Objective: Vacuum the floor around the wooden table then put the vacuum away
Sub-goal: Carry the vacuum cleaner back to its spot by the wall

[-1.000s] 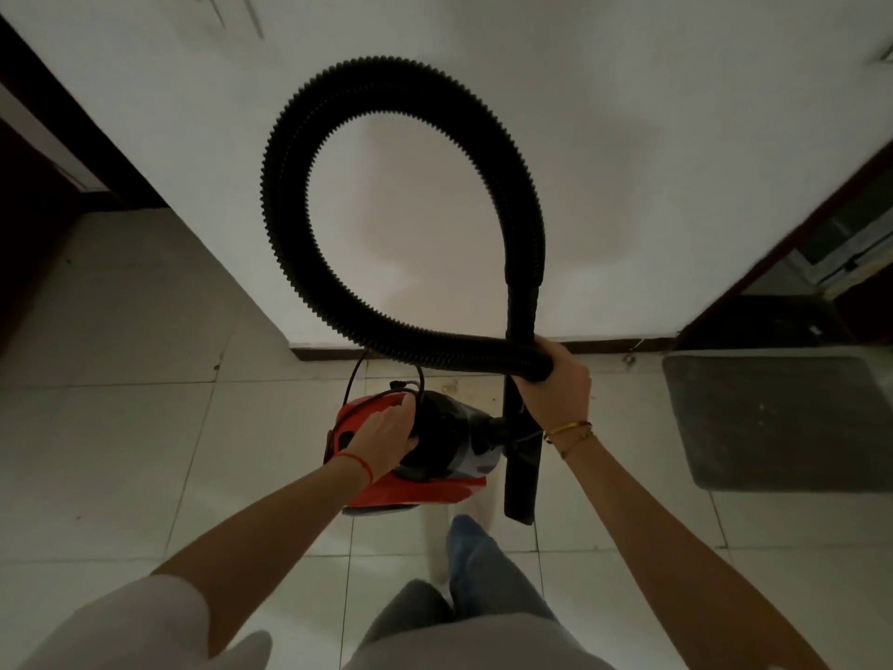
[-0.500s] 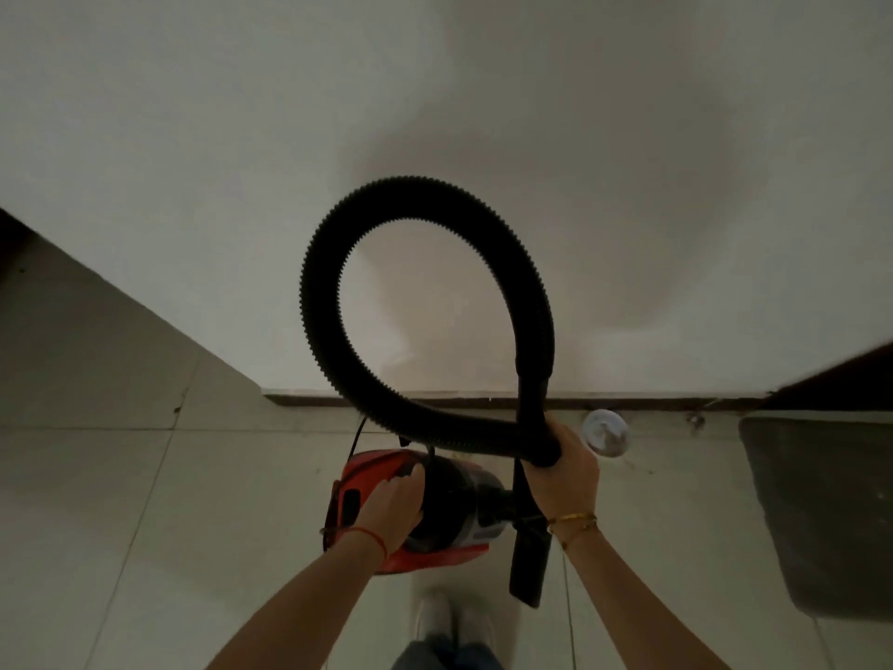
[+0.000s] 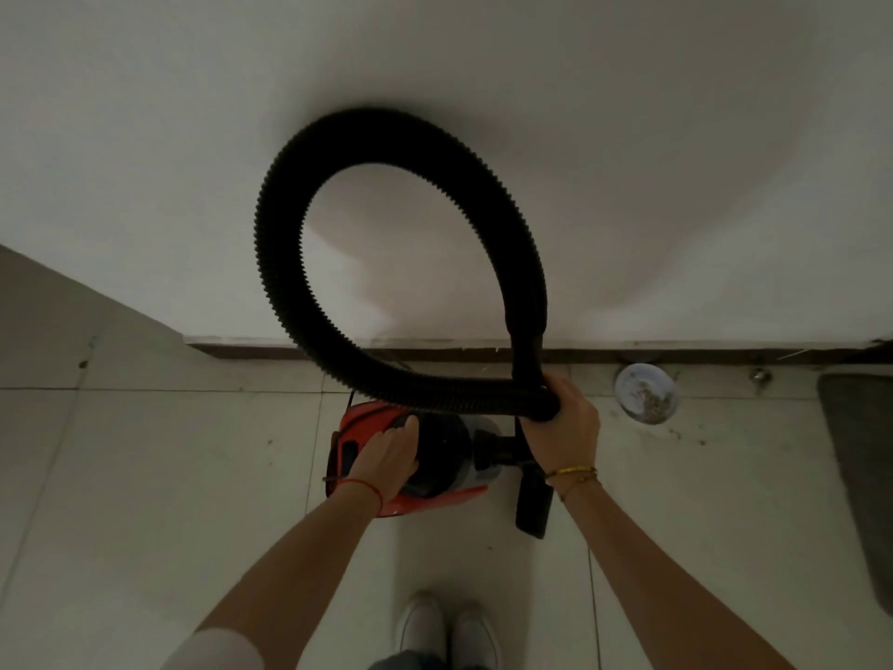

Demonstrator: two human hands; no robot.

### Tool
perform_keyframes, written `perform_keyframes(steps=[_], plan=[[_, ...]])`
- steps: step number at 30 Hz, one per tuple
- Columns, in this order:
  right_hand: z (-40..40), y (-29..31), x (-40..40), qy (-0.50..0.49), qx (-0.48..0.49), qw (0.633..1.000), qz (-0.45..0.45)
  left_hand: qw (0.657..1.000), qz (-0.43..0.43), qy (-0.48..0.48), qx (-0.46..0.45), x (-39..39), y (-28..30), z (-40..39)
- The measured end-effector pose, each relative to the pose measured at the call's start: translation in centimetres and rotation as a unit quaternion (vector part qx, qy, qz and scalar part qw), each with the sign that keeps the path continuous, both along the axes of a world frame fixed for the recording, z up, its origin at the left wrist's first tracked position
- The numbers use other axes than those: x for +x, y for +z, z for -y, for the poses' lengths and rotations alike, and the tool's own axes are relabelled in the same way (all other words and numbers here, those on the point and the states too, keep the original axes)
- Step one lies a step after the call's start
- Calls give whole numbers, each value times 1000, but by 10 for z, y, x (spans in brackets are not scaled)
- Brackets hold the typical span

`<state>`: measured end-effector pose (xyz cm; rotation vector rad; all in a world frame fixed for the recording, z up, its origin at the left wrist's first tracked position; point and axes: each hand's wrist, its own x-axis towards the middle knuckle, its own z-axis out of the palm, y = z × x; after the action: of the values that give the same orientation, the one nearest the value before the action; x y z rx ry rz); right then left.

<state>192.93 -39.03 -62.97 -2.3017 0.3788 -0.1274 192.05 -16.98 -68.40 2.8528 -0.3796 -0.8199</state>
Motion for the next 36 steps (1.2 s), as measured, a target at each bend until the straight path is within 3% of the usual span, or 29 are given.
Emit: perform_keyframes(steps=[13,21,25,31,36], plan=[[-6,-52,13,25,5,999,39,998,-12,3,-56,24,-71,-5],[-1,-59,8,76,47,995,-42,991,22,96,-87,16,-83,2],[2,-54,4,114,12,991,-75,981,21,170,-89,8,-79,-1],[-2,-37,6,151,-52,977,-144,972,12,174,-160,-7,-53,-9],[-8,-1,-2,179,-54,970,-154,972,7,166,-167,-25,-6,-22]])
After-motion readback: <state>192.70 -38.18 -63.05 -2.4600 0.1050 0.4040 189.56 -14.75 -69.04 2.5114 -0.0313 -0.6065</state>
